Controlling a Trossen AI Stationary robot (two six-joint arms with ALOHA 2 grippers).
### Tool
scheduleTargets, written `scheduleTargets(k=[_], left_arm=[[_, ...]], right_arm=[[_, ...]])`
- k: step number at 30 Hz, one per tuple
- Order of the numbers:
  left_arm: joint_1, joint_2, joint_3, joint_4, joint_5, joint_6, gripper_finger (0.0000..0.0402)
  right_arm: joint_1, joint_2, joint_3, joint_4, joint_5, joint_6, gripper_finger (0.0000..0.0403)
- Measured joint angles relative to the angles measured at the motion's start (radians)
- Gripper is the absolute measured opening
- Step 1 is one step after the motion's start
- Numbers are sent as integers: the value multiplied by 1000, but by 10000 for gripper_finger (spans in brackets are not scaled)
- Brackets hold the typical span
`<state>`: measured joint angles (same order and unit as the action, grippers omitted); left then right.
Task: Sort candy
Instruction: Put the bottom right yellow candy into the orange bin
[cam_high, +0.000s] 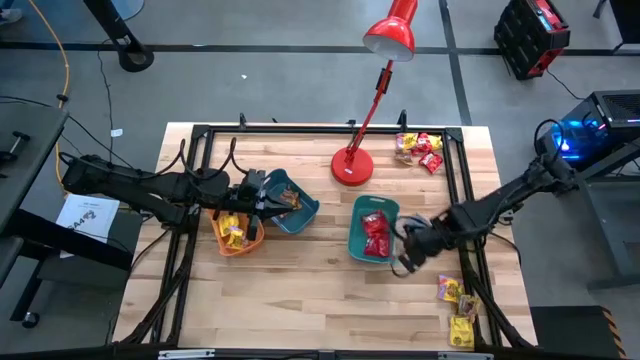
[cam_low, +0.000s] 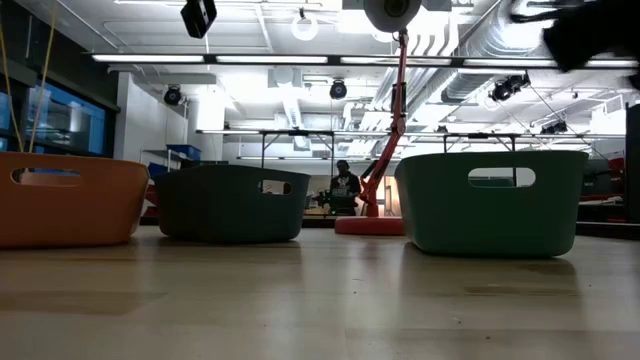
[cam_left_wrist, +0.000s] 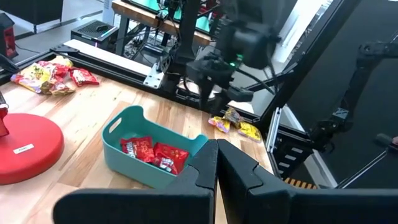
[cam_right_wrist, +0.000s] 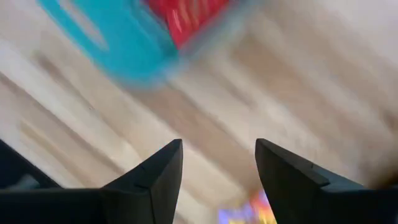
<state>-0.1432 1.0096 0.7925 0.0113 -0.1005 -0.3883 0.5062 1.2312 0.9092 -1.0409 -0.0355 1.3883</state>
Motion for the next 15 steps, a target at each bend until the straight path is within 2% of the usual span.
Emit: scheduleTargets(k=[3,8,15], left_arm=[[0,0,0,0,0,0,0],[0,0,0,0,0,-1,0],[0,0,0,0,-13,5,0]], right_arm=[[99,0,-40,-11,-95,140,197],[228,0,-162,85,-245,375,197],[294,0,-336,363,-271,594,197]])
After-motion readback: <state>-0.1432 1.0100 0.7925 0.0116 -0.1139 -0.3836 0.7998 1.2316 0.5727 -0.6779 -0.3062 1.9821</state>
